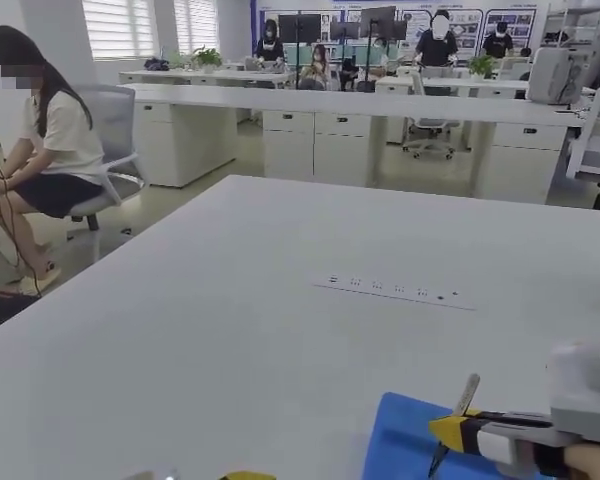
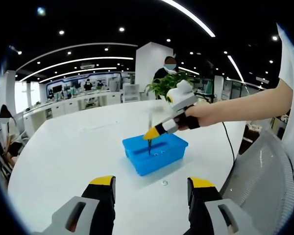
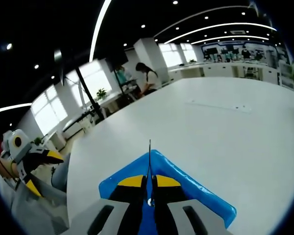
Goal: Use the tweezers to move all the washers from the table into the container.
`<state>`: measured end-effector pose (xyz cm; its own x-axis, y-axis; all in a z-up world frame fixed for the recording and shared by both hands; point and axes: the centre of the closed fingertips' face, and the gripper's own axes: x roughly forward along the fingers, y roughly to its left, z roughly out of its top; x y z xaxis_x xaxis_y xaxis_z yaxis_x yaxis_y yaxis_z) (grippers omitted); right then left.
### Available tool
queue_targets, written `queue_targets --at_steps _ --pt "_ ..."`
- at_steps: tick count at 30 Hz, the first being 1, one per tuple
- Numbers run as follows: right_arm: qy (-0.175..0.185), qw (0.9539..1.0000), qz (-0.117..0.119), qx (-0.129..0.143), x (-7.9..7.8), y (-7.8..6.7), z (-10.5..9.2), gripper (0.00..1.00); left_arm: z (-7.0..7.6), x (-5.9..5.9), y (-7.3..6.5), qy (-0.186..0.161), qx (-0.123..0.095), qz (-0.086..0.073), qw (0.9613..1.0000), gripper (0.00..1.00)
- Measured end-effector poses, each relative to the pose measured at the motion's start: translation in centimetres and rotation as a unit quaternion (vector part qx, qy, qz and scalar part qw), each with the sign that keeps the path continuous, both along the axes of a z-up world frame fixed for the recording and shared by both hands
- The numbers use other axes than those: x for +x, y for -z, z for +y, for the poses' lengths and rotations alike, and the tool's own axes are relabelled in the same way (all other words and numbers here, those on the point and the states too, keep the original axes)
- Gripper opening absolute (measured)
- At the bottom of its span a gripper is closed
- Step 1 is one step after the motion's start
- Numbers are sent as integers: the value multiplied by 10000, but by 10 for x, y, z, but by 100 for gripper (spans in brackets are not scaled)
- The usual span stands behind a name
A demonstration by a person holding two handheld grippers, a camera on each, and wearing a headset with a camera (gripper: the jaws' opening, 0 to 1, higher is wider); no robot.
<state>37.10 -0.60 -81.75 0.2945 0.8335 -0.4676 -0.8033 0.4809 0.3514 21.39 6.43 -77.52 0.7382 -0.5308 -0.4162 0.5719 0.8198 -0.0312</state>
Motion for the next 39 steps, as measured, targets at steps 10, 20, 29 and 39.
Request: queue_targets --at_steps 10,20,29,39 --pt "-114 9998 -41 -188 -3 7 2 3 1 0 1 -3 -16 4 10000 59" --pt "-184 9995 -131 -201 -7 5 5 4 1 0 -1 -18 -21 -2 10000 59" --pt "-148 9994 -272 121 -18 -21 5 4 -2 0 -1 23 -9 6 10000 60" --pt "-100 9977 -418 533 -35 -53 5 4 -3 -1 -2 54 8 -4 10000 62"
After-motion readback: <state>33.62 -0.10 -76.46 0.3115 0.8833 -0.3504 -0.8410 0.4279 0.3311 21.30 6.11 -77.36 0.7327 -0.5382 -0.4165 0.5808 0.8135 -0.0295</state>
